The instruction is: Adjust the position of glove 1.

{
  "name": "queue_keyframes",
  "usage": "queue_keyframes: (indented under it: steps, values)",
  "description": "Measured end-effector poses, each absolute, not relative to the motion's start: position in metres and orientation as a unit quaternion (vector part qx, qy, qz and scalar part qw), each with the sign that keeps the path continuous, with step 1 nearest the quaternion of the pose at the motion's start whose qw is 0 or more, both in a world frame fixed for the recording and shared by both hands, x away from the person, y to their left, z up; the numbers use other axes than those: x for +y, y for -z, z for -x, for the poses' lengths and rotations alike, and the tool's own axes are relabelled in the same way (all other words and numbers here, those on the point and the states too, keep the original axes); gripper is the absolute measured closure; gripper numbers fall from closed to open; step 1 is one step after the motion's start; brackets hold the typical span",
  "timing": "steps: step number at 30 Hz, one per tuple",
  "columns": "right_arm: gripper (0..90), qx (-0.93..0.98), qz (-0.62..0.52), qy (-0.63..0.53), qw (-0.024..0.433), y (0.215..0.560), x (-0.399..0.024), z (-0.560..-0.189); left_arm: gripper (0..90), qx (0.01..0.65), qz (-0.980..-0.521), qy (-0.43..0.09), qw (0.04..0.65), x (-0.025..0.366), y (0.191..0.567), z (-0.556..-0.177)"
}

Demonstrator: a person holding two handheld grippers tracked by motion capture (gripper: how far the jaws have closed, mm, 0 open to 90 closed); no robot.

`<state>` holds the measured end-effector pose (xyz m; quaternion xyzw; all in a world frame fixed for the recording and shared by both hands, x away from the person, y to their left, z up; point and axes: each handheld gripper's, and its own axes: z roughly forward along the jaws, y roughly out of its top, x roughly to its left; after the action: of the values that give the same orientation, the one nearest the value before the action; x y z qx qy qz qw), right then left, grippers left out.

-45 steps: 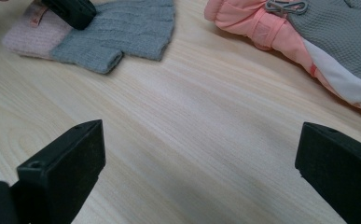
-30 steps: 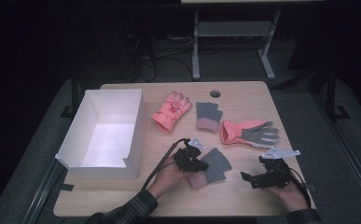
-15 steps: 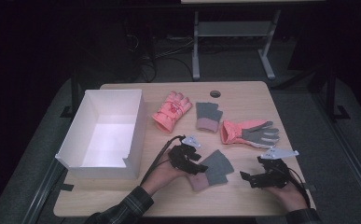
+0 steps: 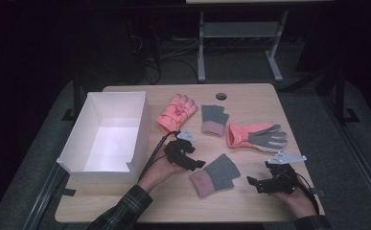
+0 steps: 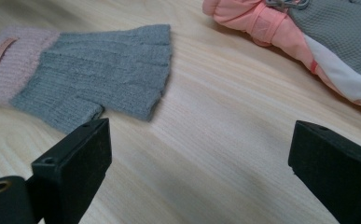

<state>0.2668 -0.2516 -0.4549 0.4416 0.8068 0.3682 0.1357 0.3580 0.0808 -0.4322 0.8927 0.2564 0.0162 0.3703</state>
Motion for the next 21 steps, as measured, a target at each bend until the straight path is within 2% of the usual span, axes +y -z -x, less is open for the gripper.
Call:
queue_keyframes:
  steps: [6,11,12,14,19,21]
  values:
    - [5.5,0.806,-0.441,-0.369,0.139,0.454,-0.252,-0.267,29.8,0.262,-0.892,-0.025,0.369,0.076,0.430,-0.367]
    - [5.5,0.804,-0.443,-0.371,0.138,0.454,-0.252,-0.267,38.0,0.272,-0.887,-0.033,0.372,0.073,0.426,-0.378]
    - [5.5,0.805,-0.442,-0.371,0.139,0.454,-0.252,-0.268,41.1,0.271,-0.888,-0.035,0.370,0.072,0.424,-0.382]
    - [5.6,0.805,-0.442,-0.372,0.137,0.454,-0.250,-0.269,53.7,0.277,-0.885,-0.037,0.372,0.070,0.422,-0.387]
    - [5.5,0.806,-0.439,-0.372,0.134,0.455,-0.248,-0.269,78.1,0.289,-0.879,-0.044,0.378,0.063,0.416,-0.409]
    - [5.5,0.808,-0.437,-0.372,0.134,0.455,-0.248,-0.269,85.6,0.290,-0.879,-0.046,0.375,0.062,0.415,-0.414]
